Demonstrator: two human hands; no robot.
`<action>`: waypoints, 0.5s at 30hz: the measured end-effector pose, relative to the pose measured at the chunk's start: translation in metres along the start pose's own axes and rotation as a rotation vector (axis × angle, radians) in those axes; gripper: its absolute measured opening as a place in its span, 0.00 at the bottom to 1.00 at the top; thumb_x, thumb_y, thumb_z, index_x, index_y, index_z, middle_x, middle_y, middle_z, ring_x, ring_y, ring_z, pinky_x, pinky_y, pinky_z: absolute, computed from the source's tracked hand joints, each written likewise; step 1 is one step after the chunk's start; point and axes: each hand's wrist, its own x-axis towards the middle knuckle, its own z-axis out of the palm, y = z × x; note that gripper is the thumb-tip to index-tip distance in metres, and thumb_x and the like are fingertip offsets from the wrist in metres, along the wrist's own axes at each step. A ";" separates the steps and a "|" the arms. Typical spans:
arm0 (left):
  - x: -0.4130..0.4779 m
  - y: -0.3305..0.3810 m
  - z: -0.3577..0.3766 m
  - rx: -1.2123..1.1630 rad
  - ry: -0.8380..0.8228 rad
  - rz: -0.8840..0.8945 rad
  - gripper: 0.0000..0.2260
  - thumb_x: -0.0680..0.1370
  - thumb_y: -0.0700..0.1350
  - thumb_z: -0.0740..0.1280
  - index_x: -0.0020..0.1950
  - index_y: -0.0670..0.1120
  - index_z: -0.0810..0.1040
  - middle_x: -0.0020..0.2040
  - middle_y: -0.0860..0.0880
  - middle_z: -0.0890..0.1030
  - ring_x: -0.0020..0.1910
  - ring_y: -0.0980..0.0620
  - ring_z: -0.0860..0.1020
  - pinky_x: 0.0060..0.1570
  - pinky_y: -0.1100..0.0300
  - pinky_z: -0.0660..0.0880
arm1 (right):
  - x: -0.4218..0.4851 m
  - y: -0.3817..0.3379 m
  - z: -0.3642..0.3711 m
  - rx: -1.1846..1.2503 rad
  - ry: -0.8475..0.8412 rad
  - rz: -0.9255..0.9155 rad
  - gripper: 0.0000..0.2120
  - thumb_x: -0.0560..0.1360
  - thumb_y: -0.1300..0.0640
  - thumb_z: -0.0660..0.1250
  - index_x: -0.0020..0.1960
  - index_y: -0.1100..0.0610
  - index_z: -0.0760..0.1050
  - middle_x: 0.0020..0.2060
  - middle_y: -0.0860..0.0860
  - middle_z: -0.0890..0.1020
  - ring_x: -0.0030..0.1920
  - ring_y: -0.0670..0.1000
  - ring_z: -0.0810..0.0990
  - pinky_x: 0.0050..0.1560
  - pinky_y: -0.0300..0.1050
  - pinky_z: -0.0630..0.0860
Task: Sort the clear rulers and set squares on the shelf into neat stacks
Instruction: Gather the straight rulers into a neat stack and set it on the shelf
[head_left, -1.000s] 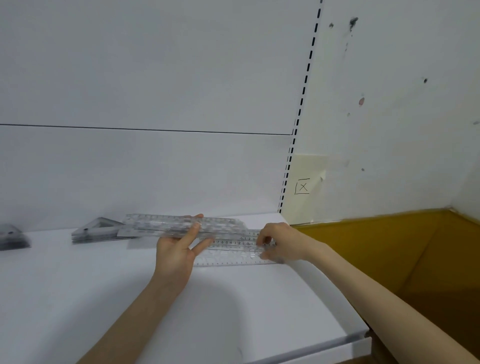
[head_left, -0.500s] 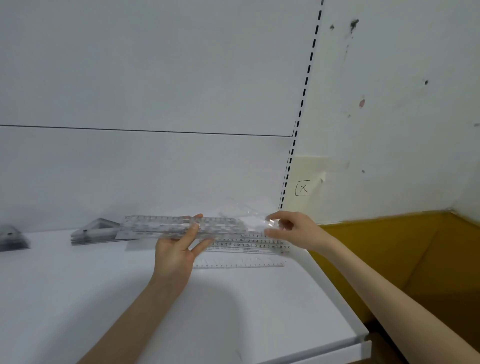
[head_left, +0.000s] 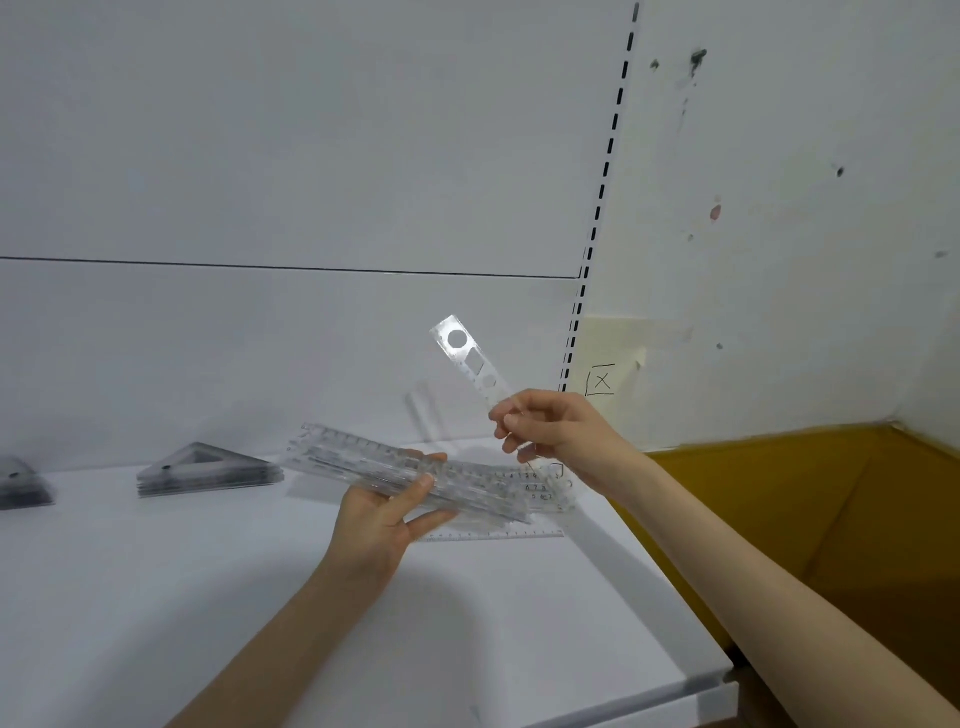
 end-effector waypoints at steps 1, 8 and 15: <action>0.000 0.000 0.001 -0.007 0.003 -0.001 0.27 0.63 0.52 0.79 0.54 0.37 0.80 0.58 0.40 0.81 0.58 0.41 0.80 0.47 0.51 0.80 | 0.001 -0.002 0.002 -0.005 -0.009 -0.005 0.08 0.78 0.66 0.64 0.55 0.61 0.79 0.39 0.51 0.83 0.39 0.49 0.81 0.43 0.42 0.77; 0.001 -0.001 0.000 -0.019 -0.031 -0.040 0.14 0.72 0.41 0.71 0.56 0.39 0.80 0.58 0.40 0.81 0.59 0.40 0.79 0.46 0.50 0.80 | 0.001 -0.010 0.014 -0.323 -0.051 -0.024 0.12 0.74 0.55 0.72 0.57 0.50 0.78 0.33 0.46 0.76 0.30 0.48 0.72 0.31 0.40 0.71; -0.006 0.010 0.010 -0.005 -0.159 -0.113 0.26 0.57 0.53 0.82 0.49 0.40 0.82 0.51 0.41 0.84 0.53 0.41 0.82 0.47 0.48 0.81 | 0.022 -0.030 0.014 -1.173 -0.324 -0.591 0.18 0.71 0.54 0.73 0.59 0.40 0.78 0.56 0.50 0.70 0.55 0.49 0.64 0.55 0.41 0.57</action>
